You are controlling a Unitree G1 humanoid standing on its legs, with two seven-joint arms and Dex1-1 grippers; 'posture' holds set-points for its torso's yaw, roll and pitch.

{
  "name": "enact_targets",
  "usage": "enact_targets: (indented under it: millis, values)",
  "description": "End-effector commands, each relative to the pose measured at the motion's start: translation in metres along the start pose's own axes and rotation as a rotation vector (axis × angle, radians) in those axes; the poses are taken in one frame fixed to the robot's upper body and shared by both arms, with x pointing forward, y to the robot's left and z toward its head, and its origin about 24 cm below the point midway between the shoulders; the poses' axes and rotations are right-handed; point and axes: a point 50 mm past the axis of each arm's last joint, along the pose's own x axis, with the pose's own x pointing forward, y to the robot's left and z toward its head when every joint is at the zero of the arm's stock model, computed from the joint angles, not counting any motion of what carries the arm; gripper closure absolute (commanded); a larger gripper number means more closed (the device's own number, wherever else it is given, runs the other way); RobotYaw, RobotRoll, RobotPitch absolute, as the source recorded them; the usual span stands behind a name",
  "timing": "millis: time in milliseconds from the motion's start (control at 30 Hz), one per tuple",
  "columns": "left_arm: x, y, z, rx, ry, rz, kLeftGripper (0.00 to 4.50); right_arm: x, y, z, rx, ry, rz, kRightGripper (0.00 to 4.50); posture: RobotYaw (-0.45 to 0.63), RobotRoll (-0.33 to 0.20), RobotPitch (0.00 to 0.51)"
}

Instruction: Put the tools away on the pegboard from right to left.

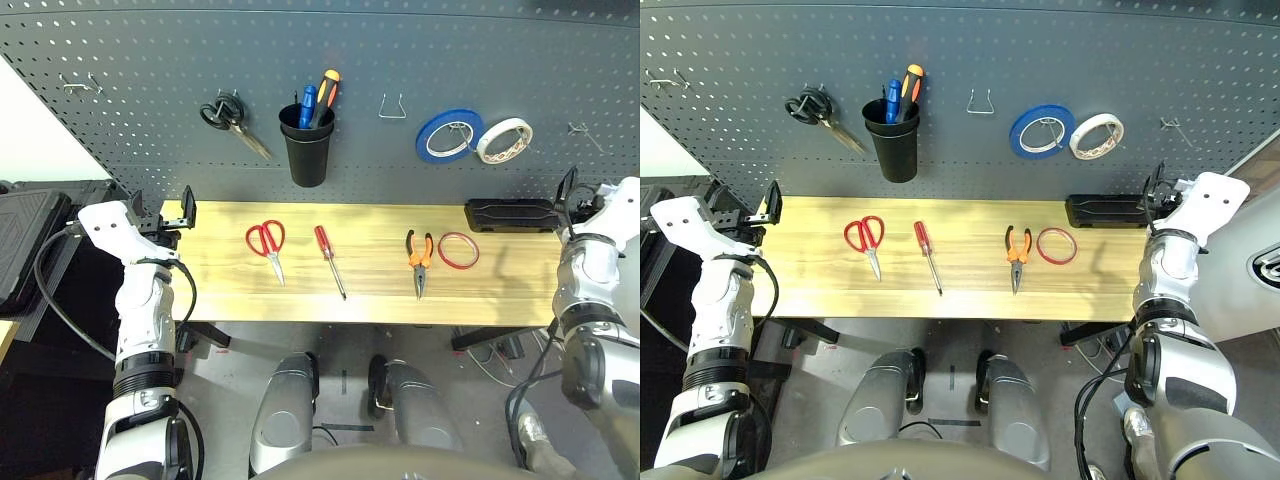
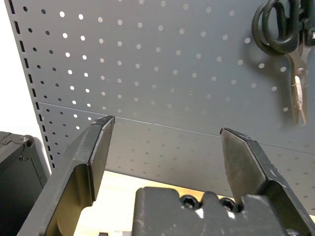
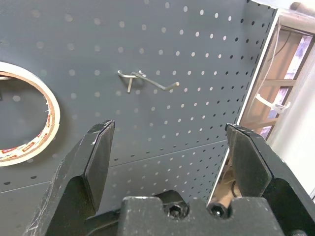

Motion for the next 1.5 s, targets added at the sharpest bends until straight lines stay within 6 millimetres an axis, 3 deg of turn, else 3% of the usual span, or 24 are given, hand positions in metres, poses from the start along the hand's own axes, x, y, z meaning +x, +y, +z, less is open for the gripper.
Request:
enact_targets:
  millis: [33, 267, 433, 700, 967, 1167, 1500]
  values:
    - [-0.004, 0.002, -0.003, 0.003, 0.017, 0.006, 0.02, -0.003, -0.001, -0.005, -0.007, 0.021, -0.005, 0.0, 0.28, 0.0, 0.169]
    - [-0.012, -0.007, -0.001, -0.008, 0.023, -0.039, 0.02, 0.006, 0.008, -0.001, -0.075, 0.06, 0.108, 0.0, 0.28, 0.0, 0.196]
    - [-0.023, -0.025, 0.002, -0.035, 0.05, -0.168, 0.02, 0.011, 0.011, 0.001, -0.171, 0.103, 0.252, 0.0, 0.3, 0.0, 0.217]
    - [-0.041, -0.038, 0.014, -0.056, 0.081, -0.357, 0.02, 0.006, 0.023, -0.01, -0.216, 0.219, 0.461, 0.0, 0.36, 0.0, 0.178]
    - [-0.057, -0.068, 0.021, -0.042, 0.184, -0.685, 0.02, 0.008, 0.039, -0.007, -0.324, 0.267, 0.687, 0.0, 0.38, 0.0, 0.195]
    - [-0.067, -0.081, 0.017, 0.028, 0.279, -0.874, 0.02, 0.002, 0.05, -0.019, -0.436, 0.445, 0.888, 0.0, 0.38, 0.0, 0.196]
    - [-0.065, -0.087, 0.022, 0.082, 0.331, -0.952, 0.02, -0.016, 0.052, -0.038, -0.567, 0.702, 1.122, 0.0, 0.4, 0.0, 0.232]
